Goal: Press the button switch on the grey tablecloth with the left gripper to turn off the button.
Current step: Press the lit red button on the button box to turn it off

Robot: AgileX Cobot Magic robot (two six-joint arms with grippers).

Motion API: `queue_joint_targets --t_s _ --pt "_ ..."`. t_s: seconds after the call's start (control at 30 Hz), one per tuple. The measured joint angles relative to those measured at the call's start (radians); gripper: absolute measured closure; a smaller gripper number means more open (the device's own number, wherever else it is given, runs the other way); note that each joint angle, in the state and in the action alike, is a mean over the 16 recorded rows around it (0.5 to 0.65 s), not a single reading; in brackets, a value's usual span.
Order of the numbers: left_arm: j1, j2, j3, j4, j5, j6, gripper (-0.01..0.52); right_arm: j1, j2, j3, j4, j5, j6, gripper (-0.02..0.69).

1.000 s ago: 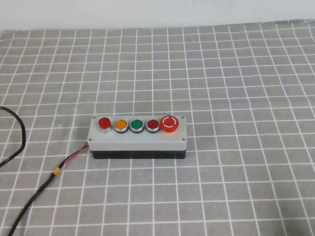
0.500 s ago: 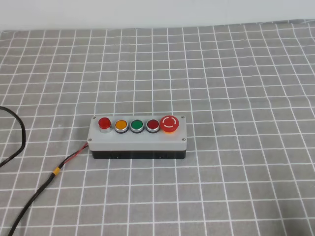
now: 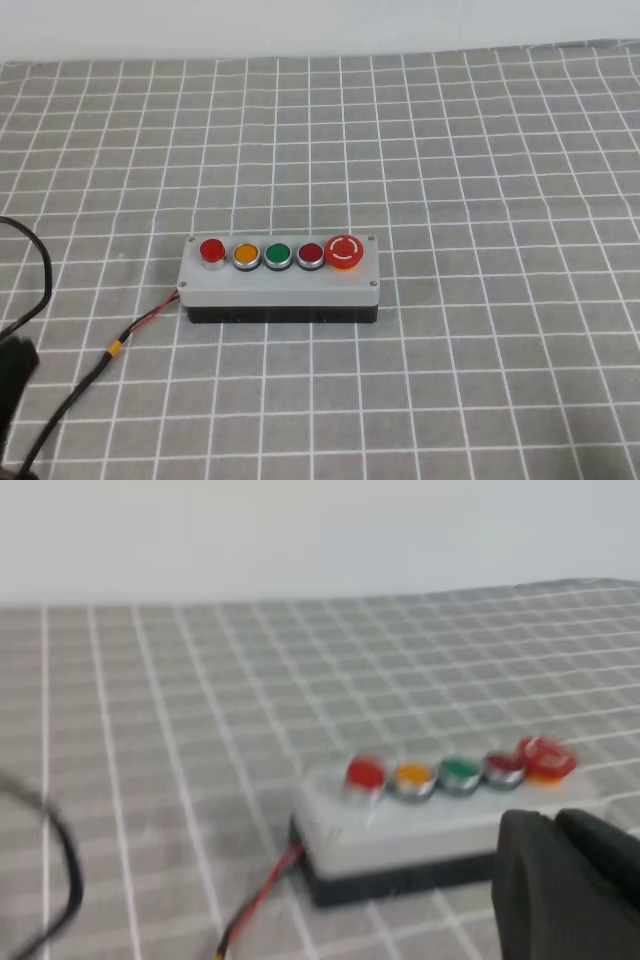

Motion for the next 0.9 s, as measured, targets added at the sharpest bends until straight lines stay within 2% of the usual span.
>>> queue_joint_targets --t_s 0.1,0.23,0.4,0.53,0.7,0.9 --pt "0.03 -0.068 0.126 0.002 -0.075 -0.019 0.517 0.0 0.0 0.0 0.0 0.0 0.0 0.682" --pt "0.083 -0.162 0.263 0.003 -0.123 -0.048 0.517 0.0 0.0 0.0 0.0 0.0 0.0 0.682" --pt "0.157 -0.248 0.369 0.01 -0.111 -0.079 0.517 0.0 0.0 0.0 0.0 0.0 0.0 0.682" --pt "0.202 -0.29 0.412 0.025 -0.086 -0.089 0.517 0.0 0.0 0.0 0.0 0.0 0.0 0.682" --pt "0.234 -0.309 0.427 0.052 -0.054 -0.095 0.517 0.0 0.0 0.0 0.0 0.0 0.0 0.682" --pt "0.248 -0.311 0.427 0.082 -0.037 -0.096 0.517 0.0 0.0 0.0 0.0 0.0 0.0 0.682"
